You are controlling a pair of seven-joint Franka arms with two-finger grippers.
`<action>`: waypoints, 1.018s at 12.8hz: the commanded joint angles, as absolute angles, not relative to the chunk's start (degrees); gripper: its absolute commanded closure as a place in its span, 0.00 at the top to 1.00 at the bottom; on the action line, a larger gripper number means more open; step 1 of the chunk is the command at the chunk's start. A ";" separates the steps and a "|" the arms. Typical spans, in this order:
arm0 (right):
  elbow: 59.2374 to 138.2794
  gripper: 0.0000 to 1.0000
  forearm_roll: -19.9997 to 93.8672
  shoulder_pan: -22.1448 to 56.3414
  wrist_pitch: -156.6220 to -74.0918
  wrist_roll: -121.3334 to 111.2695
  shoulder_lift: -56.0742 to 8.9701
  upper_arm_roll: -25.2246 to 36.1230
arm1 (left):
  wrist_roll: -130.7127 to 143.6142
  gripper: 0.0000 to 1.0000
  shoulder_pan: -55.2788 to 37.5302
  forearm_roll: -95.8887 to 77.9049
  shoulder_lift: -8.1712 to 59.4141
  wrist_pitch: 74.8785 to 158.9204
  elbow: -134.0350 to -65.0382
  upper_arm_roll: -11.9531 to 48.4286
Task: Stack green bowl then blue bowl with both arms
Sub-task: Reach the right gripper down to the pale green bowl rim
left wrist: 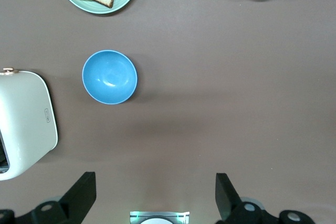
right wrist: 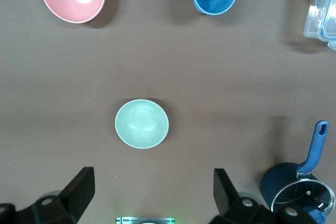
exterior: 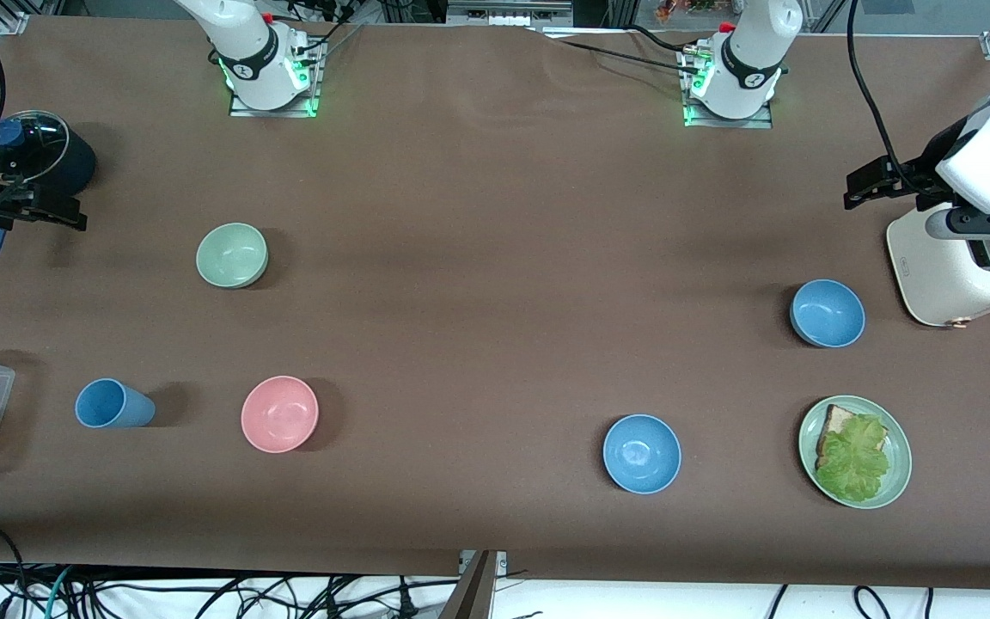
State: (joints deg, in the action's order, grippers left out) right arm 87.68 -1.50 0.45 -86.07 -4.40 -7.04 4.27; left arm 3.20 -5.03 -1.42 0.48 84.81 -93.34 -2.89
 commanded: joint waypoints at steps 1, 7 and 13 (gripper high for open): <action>87.10 1.00 -1.76 -0.44 -85.17 -4.92 -7.64 3.60 | 2.90 1.00 -4.75 -2.02 -0.88 85.25 -94.75 -2.81; 87.45 1.00 -1.58 -2.01 -82.54 -5.27 -12.29 4.04 | 2.90 1.00 -4.75 -2.02 -0.88 85.25 -94.75 -2.90; 102.63 0.99 5.10 -5.63 -96.56 -8.53 -14.15 4.13 | 2.90 1.00 -4.75 -2.02 -0.79 85.25 -94.66 -2.99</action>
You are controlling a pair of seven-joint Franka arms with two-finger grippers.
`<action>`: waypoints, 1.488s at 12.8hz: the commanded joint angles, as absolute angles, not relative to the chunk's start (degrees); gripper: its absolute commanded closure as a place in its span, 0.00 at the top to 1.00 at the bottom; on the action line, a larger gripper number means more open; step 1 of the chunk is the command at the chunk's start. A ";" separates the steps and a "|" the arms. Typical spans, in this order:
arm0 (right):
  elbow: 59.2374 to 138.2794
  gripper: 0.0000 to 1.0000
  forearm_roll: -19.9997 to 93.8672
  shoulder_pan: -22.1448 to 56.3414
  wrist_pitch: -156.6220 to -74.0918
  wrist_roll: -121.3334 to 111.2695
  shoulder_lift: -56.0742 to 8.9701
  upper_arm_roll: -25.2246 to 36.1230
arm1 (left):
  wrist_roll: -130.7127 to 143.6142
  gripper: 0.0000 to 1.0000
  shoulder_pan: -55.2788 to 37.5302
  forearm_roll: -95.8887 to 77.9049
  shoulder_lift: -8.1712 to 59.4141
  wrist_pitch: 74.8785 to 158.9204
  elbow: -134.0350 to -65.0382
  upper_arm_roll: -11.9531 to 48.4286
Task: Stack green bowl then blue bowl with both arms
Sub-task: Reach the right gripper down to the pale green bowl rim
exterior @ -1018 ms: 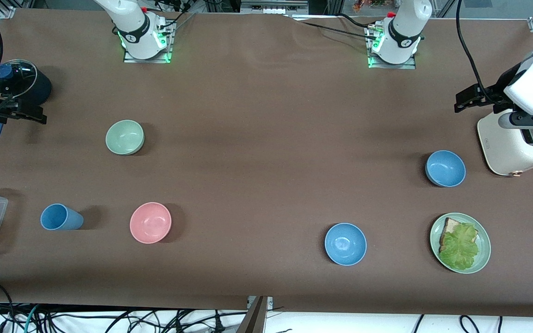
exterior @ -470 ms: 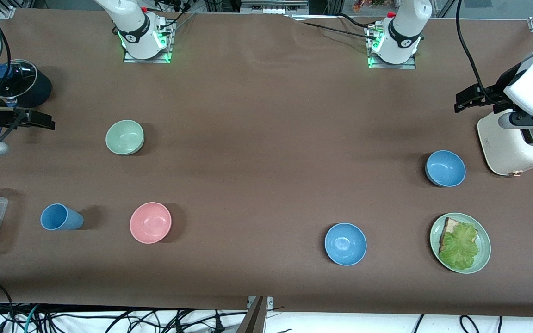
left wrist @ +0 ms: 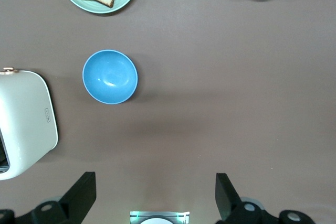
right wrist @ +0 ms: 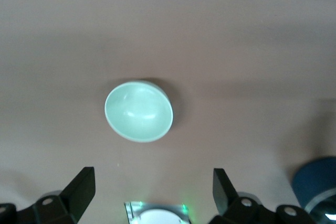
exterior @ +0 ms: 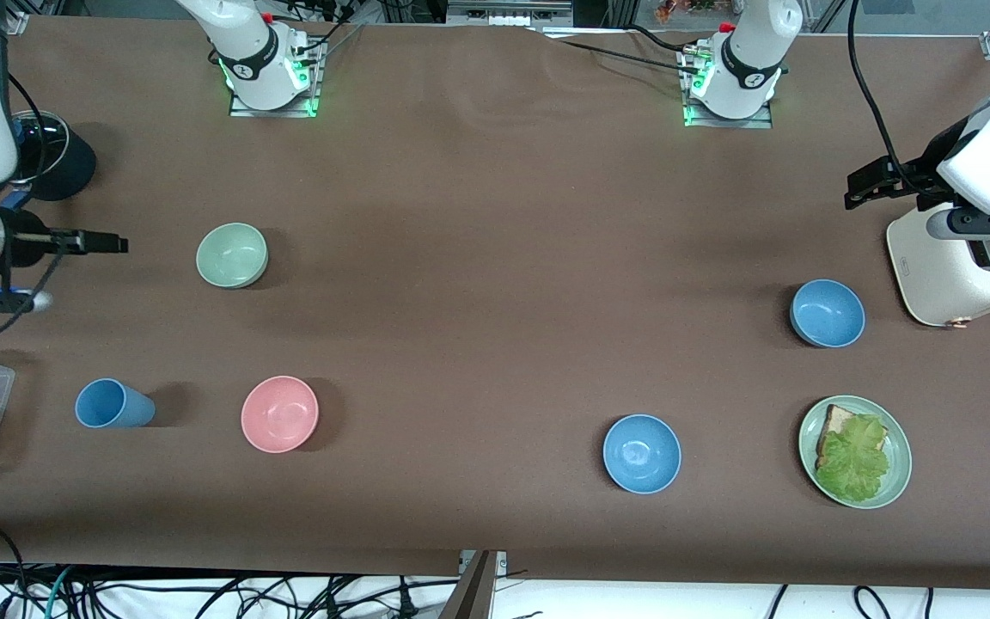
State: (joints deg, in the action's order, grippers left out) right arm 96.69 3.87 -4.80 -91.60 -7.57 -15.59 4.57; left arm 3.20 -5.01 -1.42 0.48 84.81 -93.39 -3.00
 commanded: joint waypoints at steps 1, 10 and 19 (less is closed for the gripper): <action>105.01 0.99 5.10 -5.63 -99.11 -8.53 -14.15 4.13 | 2.90 1.00 -4.75 -2.02 -0.88 85.25 -94.57 -2.90; 121.45 0.99 5.19 -5.63 -116.27 -8.53 -14.85 4.04 | 2.81 1.00 -4.22 -1.85 -0.79 85.69 -94.75 -2.81; 123.05 0.99 5.71 -5.63 -121.19 -8.53 -20.65 3.60 | 2.81 1.00 0.35 -1.76 1.57 90.17 -95.36 -3.86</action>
